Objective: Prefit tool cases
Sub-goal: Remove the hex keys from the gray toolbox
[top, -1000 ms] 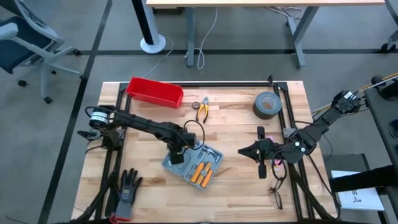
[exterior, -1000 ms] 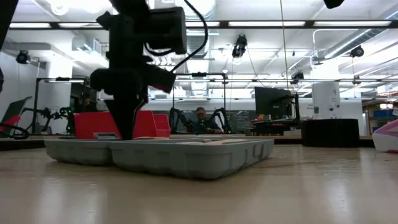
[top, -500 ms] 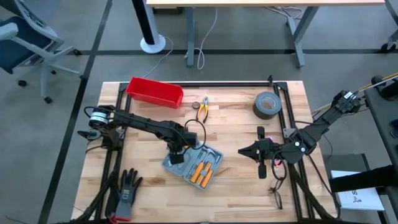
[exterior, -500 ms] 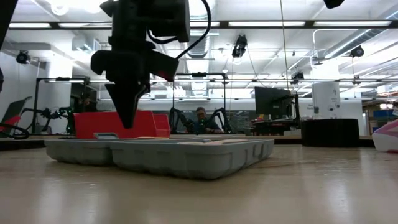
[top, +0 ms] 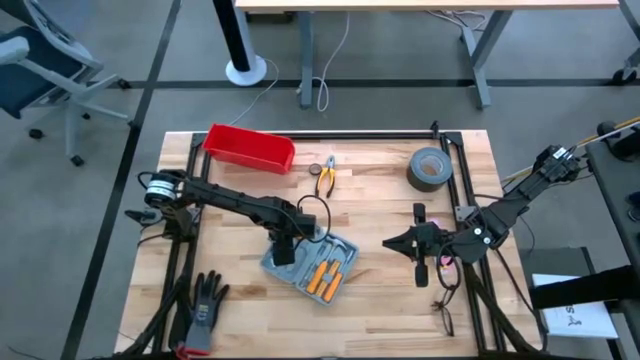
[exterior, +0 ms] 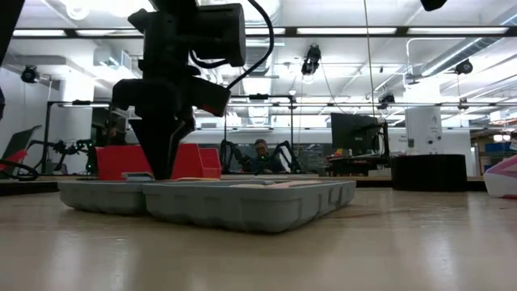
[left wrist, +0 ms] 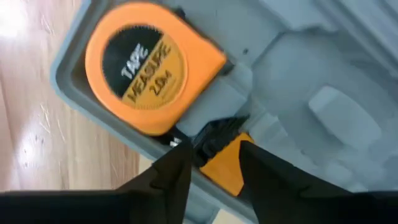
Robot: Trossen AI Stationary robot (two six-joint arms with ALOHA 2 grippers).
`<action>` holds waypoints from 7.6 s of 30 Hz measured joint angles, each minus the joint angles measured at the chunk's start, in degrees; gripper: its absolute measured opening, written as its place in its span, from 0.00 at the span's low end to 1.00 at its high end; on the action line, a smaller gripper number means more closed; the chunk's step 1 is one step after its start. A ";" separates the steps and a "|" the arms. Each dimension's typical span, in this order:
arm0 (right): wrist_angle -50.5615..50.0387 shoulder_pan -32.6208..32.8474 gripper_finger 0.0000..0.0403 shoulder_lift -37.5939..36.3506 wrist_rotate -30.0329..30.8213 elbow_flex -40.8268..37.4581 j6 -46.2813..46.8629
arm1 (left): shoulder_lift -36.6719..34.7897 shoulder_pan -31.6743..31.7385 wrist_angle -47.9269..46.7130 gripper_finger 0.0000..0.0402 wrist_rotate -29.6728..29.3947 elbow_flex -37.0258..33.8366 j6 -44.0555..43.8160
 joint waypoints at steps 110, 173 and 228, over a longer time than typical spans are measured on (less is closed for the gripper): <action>0.00 -0.02 0.00 0.00 0.07 0.02 0.55 | 0.28 -20.83 0.22 0.41 -16.44 -2.48 0.86; 13.68 -30.42 0.00 41.81 -27.09 0.11 8.36 | 0.28 -21.07 3.52 0.40 -19.32 -4.92 0.29; 6.91 -27.52 0.25 40.49 -28.41 0.00 5.29 | 0.28 -21.00 4.68 0.36 -19.52 -4.92 -1.58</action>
